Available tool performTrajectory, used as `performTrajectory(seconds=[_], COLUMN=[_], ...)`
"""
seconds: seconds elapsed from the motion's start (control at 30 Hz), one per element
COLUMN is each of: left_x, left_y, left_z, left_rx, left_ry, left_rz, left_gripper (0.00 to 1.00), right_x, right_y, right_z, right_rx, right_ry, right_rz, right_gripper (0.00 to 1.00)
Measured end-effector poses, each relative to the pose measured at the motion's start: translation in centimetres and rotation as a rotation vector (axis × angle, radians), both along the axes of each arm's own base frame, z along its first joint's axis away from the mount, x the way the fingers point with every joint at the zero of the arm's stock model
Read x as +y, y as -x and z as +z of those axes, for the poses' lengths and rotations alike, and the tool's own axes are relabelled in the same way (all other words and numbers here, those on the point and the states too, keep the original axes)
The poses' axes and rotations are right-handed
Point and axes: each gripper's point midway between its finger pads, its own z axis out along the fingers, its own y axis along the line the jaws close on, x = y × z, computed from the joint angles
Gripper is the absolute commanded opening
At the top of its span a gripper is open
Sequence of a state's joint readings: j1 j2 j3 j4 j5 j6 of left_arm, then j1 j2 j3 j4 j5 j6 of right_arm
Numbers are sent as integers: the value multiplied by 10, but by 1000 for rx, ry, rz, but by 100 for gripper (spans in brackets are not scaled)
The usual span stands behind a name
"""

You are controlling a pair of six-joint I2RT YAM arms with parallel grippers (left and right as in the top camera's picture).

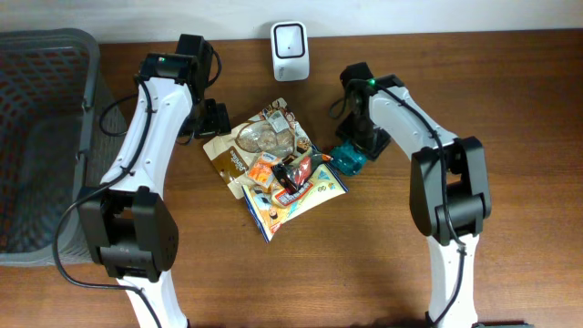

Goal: Scan the item barcode
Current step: 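Reach the right gripper to the teal Listerine bottle and grasp it, then lift the bottle with the right gripper and hold it at the scanner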

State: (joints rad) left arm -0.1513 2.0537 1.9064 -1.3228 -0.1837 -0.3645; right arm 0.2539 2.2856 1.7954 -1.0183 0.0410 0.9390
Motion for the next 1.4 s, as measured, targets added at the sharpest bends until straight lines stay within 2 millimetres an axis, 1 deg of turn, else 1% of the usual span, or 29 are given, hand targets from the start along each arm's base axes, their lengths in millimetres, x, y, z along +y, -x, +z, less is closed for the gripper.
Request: performTrajectory(seconds=[0.07,0.1,0.13,0.2,0.27,0.3,0.37,0.4,0.43,0.53,0.57,0.63,0.7,0.73,0.87,0.9,0.97,1.1,1.3,1.37,1.4], left_x=[0,0,0,0,0,0,0,0,0,0,0,0,0,0,0,0,0,0,0,0,0], left_y=[0,0,0,0,0,0,0,0,0,0,0,0,0,0,0,0,0,0,0,0,0], left_z=[0,0,0,0,0,0,0,0,0,0,0,0,0,0,0,0,0,0,0,0,0], left_rx=[0,0,0,0,0,0,0,0,0,0,0,0,0,0,0,0,0,0,0,0,0], left_ry=[0,0,0,0,0,0,0,0,0,0,0,0,0,0,0,0,0,0,0,0,0], left_rz=[0,0,0,0,0,0,0,0,0,0,0,0,0,0,0,0,0,0,0,0,0], left_gripper=[99,99,99,99,99,99,99,99,99,99,99,99,99,99,99,99,99,99,99,99,99], right_x=[-3,-3,-2,9,17,24,29,31,30,19,17,15,14,16,20,20,20,15,16,18,21], right_y=[-7,-13,-17,-40,-53,-63,-78,-83,-82,-62,-60,-57,-50,-52,-51,-52,-51,-53,-54,-52,-56], right_z=[3,7,12,35,51,60,71,75,75,67,66,56,38,33,12,7,1,1,3,8,14], right_rx=[-12,-30,-41,-125,-180,-225,-294,-318,-312,-215,-205,-191,-166,-182,-200,-212,-213,-216,-222,-199,-205], right_ry=[6,7,9,16,22,27,33,38,40,73,82,91,84,79,60,58,58,99,112,112,107], right_rz=[119,151,201,357,429,474,514,533,541,557,560,561,564,563,544,536,532,520,524,534,542], right_gripper=[67,73,78,77,77,77,79,82,83,93,95,95,95,95,95,94,78,55,54,55,55])
